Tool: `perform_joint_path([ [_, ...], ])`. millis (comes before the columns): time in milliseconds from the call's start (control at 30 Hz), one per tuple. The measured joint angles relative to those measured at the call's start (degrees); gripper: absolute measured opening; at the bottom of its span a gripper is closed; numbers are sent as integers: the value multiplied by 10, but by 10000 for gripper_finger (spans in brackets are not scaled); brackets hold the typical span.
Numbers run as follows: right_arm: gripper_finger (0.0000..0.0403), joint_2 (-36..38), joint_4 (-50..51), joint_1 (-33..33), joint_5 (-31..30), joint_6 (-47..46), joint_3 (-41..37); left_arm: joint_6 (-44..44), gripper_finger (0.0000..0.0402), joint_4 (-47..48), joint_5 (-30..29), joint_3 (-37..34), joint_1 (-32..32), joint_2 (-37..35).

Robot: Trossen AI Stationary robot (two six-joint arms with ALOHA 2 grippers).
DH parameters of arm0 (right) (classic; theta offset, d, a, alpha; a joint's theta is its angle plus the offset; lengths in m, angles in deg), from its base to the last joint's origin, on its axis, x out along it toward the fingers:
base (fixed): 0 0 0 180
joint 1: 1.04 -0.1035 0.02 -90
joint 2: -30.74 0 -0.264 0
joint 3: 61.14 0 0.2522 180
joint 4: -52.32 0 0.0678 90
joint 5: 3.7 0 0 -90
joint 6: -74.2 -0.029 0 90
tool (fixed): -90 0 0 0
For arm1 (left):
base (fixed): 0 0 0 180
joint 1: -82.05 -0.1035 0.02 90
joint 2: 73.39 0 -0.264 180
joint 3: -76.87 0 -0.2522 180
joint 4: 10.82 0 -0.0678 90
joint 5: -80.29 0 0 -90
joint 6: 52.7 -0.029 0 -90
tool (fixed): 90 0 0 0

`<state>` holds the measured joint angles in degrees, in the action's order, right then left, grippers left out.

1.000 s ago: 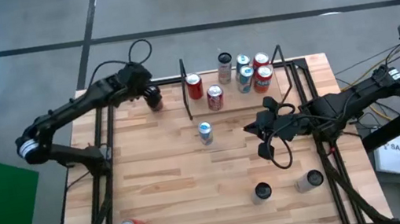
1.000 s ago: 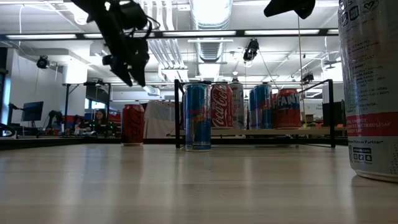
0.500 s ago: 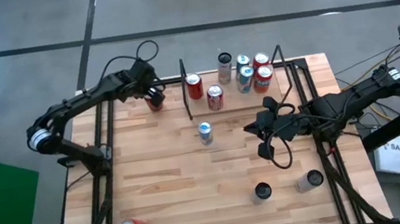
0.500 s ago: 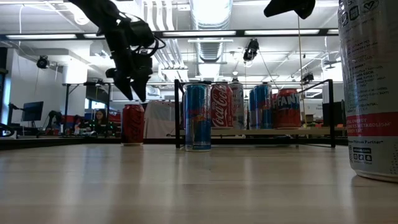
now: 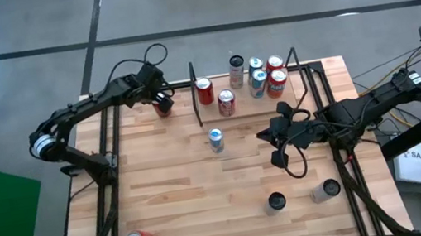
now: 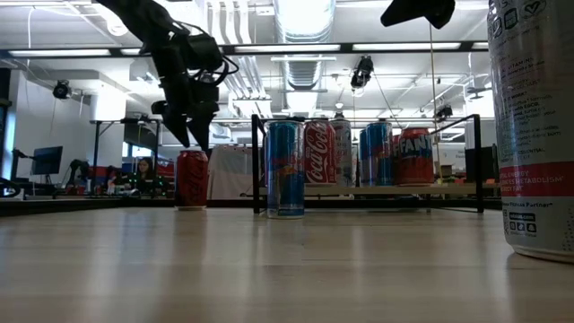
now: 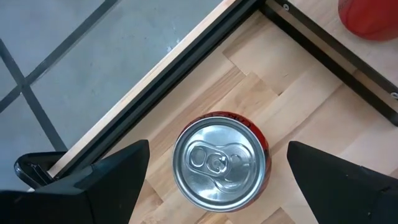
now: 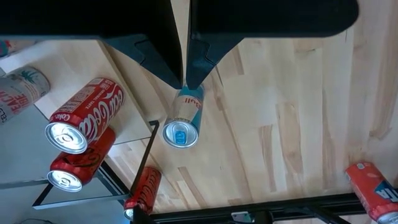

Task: Place canned beverage on shelf
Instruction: Put the red and black soda can on the shelf

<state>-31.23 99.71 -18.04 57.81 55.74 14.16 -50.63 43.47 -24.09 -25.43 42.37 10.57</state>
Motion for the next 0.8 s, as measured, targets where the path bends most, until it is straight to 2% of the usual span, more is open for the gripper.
perform_joint_path([
  [800, 12, 0, -1, 0, 0, -6, -6, 4, 366, -23, -1, -13, -2, 58],
])
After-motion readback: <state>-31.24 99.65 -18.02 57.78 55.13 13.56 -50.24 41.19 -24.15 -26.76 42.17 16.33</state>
